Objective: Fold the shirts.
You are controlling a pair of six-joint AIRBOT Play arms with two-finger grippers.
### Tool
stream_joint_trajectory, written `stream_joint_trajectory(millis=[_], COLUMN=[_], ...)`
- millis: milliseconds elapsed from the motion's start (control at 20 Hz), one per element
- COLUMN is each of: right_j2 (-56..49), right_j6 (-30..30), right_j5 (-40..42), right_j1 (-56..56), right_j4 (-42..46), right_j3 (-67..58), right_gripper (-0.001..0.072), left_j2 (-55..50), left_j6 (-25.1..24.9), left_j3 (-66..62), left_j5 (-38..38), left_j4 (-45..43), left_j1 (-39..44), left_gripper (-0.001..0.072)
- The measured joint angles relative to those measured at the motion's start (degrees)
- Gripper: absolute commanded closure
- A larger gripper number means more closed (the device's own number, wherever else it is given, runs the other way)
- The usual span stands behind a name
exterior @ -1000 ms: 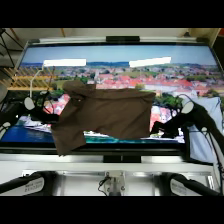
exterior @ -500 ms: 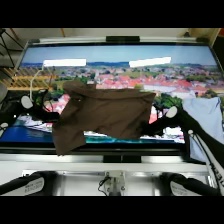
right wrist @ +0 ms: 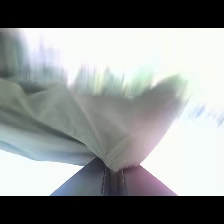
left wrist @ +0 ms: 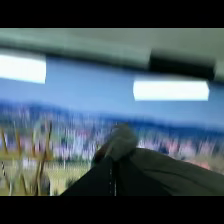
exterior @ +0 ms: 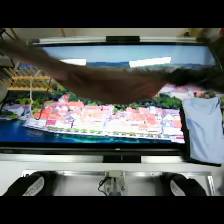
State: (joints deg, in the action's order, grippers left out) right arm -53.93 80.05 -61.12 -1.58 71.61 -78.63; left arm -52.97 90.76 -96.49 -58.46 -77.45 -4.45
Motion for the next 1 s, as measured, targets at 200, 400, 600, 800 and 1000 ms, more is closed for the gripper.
stream_joint_trajectory(millis=[200, 400, 600, 800, 1000], right_j2=[11.78, 17.31, 14.16, 4.24, -9.33], right_j6=[-0.59, 2.23, 4.26, 6.38, 10.69], right_j5=[6.14, 2.99, -8.98, -16.9, -10.49], right_j1=[1.62, 2.05, 2.16, 2.14, 2.14], right_j4=[7.08, 12.52, 15.78, 15.82, 15.58], right_j3=[-15.54, -20.15, -20.63, -12.94, -4.37], right_gripper=[0.0644, 0.0644, 0.0644, 0.0644, 0.0643], left_j2=[11.3, 18.34, 19.91, 16.92, 7.91], left_j6=[5.84, 10.27, 11.26, 10.6, 10.19], left_j3=[-11.8, -14.8, -10.16, 6.01, 21.64], left_j5=[3.72, -2.29, -8.46, -8.76, 0.13], left_j4=[0.22, -4.22, -8.35, -9.7, -9.18], left_j1=[-1.99, -2.58, -2.71, -2.71, -2.67], left_gripper=[0.0676, 0.0676, 0.0675, 0.0675, 0.0675])
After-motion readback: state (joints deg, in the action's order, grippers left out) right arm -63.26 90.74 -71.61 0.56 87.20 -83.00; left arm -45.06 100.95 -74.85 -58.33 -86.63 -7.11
